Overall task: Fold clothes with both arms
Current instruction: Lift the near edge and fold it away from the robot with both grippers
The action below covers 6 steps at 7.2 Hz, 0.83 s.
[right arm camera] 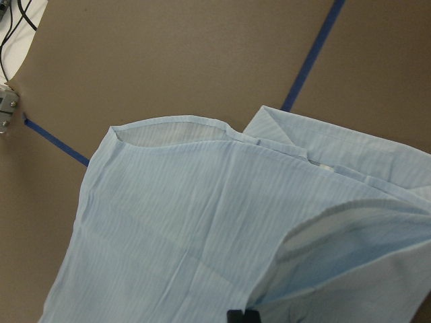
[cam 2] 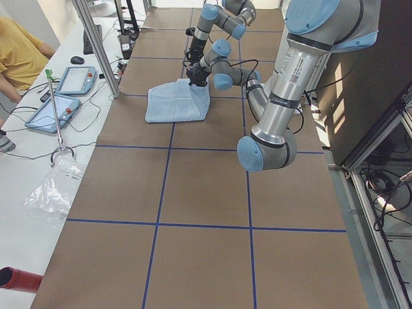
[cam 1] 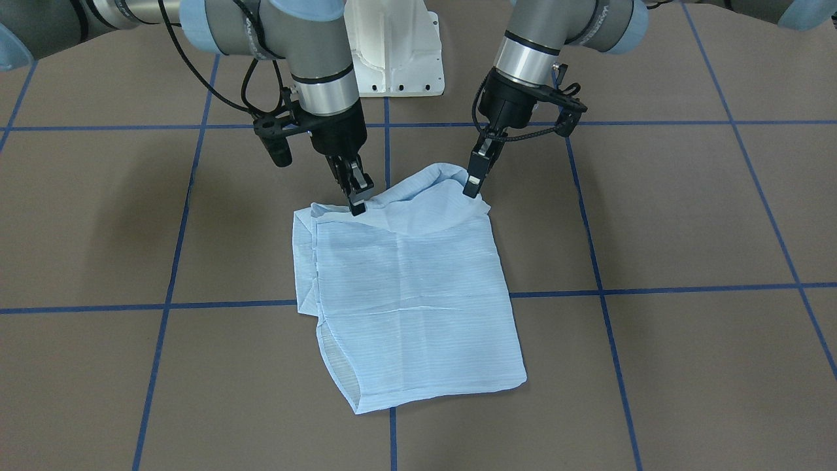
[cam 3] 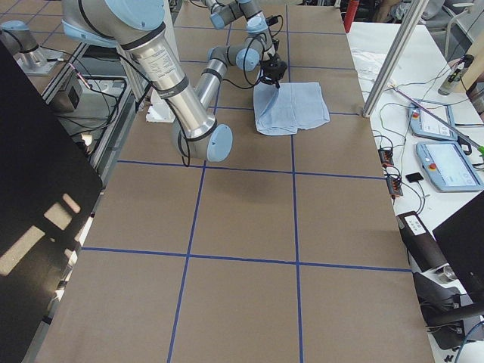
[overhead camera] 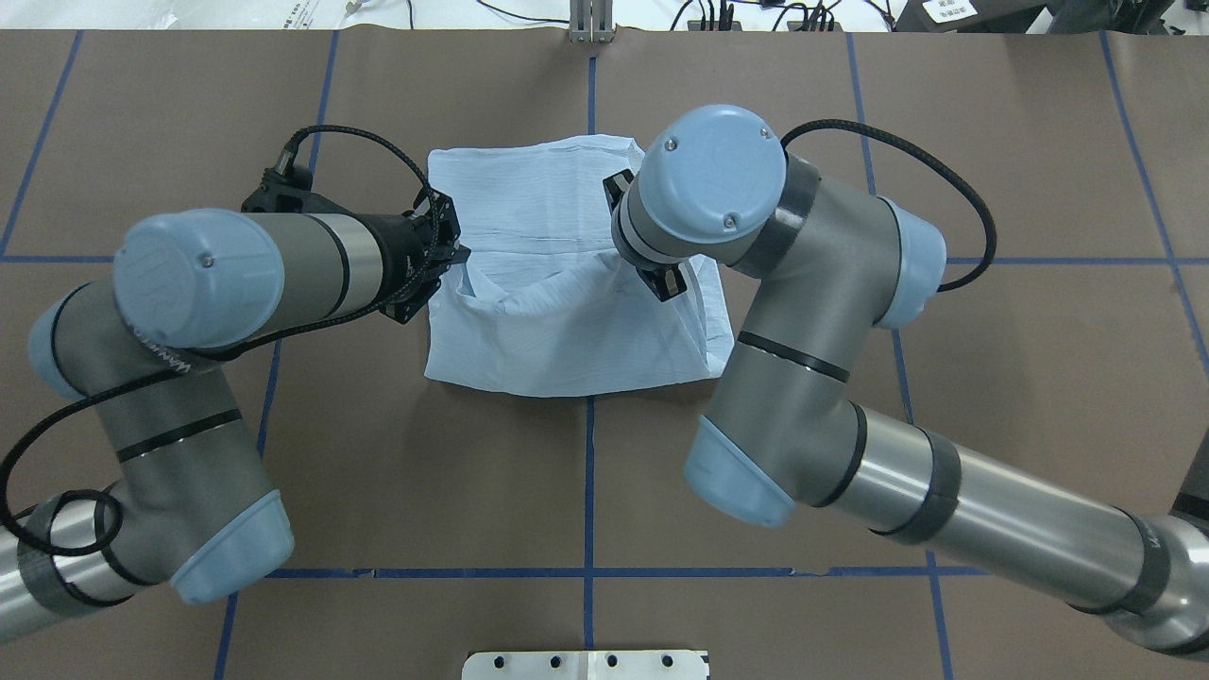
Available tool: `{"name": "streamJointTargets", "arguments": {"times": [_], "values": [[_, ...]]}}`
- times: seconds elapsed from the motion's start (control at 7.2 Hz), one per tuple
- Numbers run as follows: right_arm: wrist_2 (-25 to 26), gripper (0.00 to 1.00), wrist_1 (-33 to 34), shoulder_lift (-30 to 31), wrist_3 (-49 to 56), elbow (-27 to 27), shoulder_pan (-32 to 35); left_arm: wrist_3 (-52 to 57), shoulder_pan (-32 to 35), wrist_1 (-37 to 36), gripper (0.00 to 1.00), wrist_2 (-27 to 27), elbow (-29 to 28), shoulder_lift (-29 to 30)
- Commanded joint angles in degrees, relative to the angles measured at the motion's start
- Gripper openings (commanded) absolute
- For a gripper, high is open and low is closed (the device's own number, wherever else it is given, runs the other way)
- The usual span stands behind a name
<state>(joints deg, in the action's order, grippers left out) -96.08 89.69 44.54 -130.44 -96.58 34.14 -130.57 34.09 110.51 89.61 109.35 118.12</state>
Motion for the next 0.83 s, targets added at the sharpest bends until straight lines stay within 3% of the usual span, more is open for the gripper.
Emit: {"name": "streamJointTargets", "arguments": {"times": [0.0, 0.14, 0.42, 0.69], "values": [[-4.01, 0.00, -7.29, -6.80, 4.12, 14.94, 4.94, 3.03, 5.00, 0.84, 0.00, 1.61, -9.37, 5.51], [-5.85, 0.00, -8.91, -10.75, 5.62, 21.72, 6.80, 4.00, 6.41, 6.94, 0.00, 1.62, -15.86, 7.02], [-6.22, 0.00, -12.58, -13.07, 8.36, 28.43, 7.95, 4.79, 8.27, 13.39, 0.00, 1.62, -27.57, 11.15], [-6.14, 0.00, -16.90, -14.39, 9.32, 34.50, 8.04, 5.76, 8.71, 18.06, 0.00, 1.62, -33.39, 12.65]]}}
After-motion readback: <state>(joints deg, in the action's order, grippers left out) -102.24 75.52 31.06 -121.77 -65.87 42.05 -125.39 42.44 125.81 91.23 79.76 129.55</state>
